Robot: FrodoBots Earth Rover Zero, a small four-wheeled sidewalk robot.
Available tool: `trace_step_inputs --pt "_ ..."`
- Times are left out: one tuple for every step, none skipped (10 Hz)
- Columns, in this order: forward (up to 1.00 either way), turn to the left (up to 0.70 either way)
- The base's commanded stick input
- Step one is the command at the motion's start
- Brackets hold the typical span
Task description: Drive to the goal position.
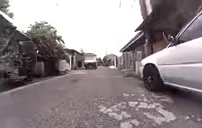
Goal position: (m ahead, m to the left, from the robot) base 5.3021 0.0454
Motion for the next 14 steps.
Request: trace_step_inputs --pt "1.00 0.00" --pt "1.00 0.00" --pt "1.00 0.00" --pt "1.00 0.00" --pt "1.00 0.00" --pt "1.00 0.00" --pt "1.00 0.00" --pt "1.00 0.00" --pt "1.00 0.00" --pt "1.00 0.00" --pt "1.00 0.00" --pt "1.00 0.00" --pt "1.00 0.00" --pt "1.00 0.00"
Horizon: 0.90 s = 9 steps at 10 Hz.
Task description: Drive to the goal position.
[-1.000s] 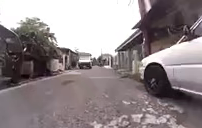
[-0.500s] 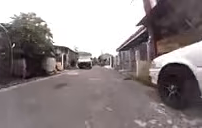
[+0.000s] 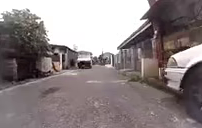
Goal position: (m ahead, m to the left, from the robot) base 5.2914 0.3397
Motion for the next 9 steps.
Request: trace_step_inputs --pt "1.00 0.00" --pt "1.00 0.00" --pt "1.00 0.00" --pt "1.00 0.00" --pt "1.00 0.00" --pt "1.00 0.00" --pt "1.00 0.00" --pt "1.00 0.00" --pt "1.00 0.00"
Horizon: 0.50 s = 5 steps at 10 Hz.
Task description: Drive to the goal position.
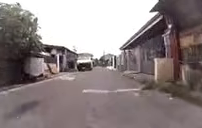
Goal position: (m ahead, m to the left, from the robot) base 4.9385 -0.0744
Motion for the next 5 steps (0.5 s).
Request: trace_step_inputs --pt "1.00 0.00" --pt "1.00 0.00" --pt "1.00 0.00" --pt "1.00 0.00" --pt "1.00 0.00"
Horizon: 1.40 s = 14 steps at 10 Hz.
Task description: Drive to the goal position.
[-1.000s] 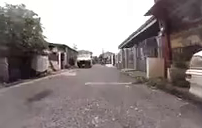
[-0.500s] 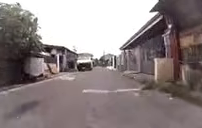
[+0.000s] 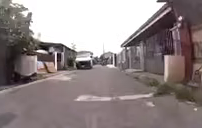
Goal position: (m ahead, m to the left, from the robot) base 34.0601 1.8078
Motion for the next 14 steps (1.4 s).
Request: trace_step_inputs --pt "1.00 0.00" --pt "1.00 0.00" --pt "1.00 0.00" --pt "1.00 0.00" --pt "1.00 0.00" --pt "1.00 0.00" --pt "1.00 0.00" --pt "1.00 0.00" --pt "1.00 0.00" --pt "1.00 0.00" --pt "1.00 0.00" --pt "1.00 0.00" --pt "1.00 0.00" --pt "1.00 0.00"
